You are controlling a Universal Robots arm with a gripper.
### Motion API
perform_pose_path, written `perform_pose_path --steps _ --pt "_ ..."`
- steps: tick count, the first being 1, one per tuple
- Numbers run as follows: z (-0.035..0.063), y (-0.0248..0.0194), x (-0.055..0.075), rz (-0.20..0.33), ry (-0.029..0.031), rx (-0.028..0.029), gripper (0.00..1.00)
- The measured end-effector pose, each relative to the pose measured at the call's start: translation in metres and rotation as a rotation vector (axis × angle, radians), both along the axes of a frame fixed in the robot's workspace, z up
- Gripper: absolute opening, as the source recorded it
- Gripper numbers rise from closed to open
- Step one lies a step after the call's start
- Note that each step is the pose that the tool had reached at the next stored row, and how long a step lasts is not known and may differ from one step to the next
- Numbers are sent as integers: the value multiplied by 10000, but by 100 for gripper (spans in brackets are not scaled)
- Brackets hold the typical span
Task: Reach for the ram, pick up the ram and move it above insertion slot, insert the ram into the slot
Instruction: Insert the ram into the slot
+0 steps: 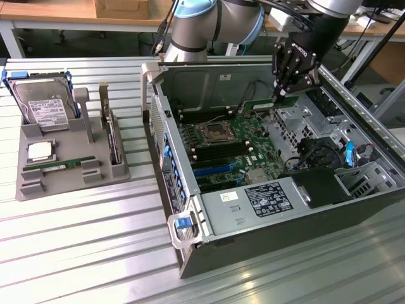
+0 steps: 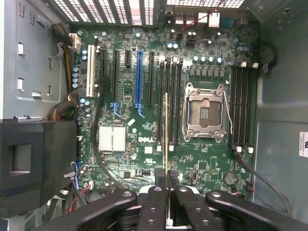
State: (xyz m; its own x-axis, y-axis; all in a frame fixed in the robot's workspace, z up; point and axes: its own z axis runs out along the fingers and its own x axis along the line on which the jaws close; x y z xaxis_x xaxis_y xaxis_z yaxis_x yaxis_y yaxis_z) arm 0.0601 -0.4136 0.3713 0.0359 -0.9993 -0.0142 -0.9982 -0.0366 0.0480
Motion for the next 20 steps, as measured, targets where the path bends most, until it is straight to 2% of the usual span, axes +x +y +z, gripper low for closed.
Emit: perform_pose_path --steps 20 --pt "-73 -3 -104 0 -1 0 12"
